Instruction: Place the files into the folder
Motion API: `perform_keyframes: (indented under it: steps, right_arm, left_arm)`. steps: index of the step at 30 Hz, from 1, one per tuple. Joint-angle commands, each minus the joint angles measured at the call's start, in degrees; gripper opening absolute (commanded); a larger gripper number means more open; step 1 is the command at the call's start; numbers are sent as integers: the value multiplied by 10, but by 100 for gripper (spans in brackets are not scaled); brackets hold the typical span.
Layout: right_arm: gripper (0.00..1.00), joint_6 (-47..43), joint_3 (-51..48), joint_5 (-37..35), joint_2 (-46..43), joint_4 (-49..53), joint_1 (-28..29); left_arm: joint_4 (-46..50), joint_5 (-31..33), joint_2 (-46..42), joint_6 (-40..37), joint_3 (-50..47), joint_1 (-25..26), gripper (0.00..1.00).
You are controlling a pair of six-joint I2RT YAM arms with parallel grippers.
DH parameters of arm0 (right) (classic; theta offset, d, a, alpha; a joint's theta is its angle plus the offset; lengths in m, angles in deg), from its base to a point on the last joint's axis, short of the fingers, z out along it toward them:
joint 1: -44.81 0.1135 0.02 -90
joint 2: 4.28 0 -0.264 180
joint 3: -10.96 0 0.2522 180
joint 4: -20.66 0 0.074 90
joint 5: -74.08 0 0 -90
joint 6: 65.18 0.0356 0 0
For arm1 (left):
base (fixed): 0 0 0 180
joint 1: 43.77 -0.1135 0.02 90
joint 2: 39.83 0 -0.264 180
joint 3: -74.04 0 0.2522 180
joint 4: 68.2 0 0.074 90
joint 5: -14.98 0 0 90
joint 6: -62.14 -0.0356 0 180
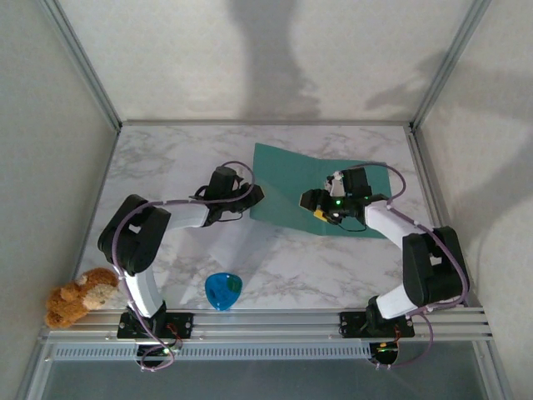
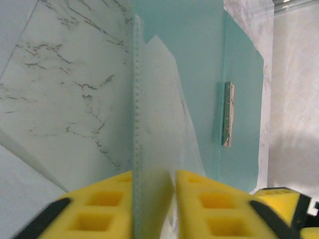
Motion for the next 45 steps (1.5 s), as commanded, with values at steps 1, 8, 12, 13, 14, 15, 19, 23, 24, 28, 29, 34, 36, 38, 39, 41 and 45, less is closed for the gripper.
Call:
perform_keyframes:
  steps: [1, 8, 12, 13, 14, 15, 19, 23, 24, 28, 29, 34, 36, 38, 39, 41, 45]
  right_arm:
    - [75, -12, 19, 11, 7, -4, 4]
    - [75, -12, 23, 12, 13, -1, 4]
    - [75, -12, 22, 9, 14, 0, 4]
    - [75, -12, 22, 8, 14, 2, 4]
    - [75, -11, 22, 8, 14, 2, 4]
    - [75, -12, 23, 7, 14, 3, 4]
    - [75, -13, 27, 8, 13, 1, 5]
    - [75, -18, 48, 8, 23, 4, 10]
    - [75, -18, 55, 8, 27, 4, 13]
    - [75, -12, 82, 3, 49, -9, 29]
    - [74, -10, 91, 1, 57, -11, 34]
    - [73, -9, 143, -16, 95, 2, 62]
    - [73, -4, 162, -27, 111, 3, 73]
    - [72, -2, 182, -24, 130, -3, 84]
    - [72, -2, 194, -24, 140, -5, 91]
    - [72, 0, 219, -25, 160, -10, 106]
    - [72, 6, 277, -33, 202, -10, 134]
  left_arm:
    - [36, 15, -10, -21, 21, -5, 37]
    - [77, 15, -31, -31, 25, -5, 52]
    - [98, 12, -32, -32, 25, 3, 52]
    - [107, 13, -31, -37, 27, 6, 52]
    - [116, 17, -32, -39, 28, 8, 53]
    - [126, 23, -34, -43, 28, 11, 53]
    - [158, 47, -53, -58, 19, 8, 57]
    - [207, 62, -66, -79, 30, 1, 61]
    - [214, 65, -74, -83, 28, -1, 62]
    - [250, 85, -101, -96, 24, -10, 64]
    - [255, 88, -110, -97, 20, -14, 65]
    - [293, 99, -150, -110, 6, -33, 68]
    - [314, 106, -168, -117, 1, -40, 69]
    - [328, 103, -184, -122, -7, -47, 71]
    - [335, 99, -191, -125, -10, -51, 72]
    - [352, 98, -204, -132, -15, -55, 74]
    - [359, 121, -234, -142, -31, -56, 78]
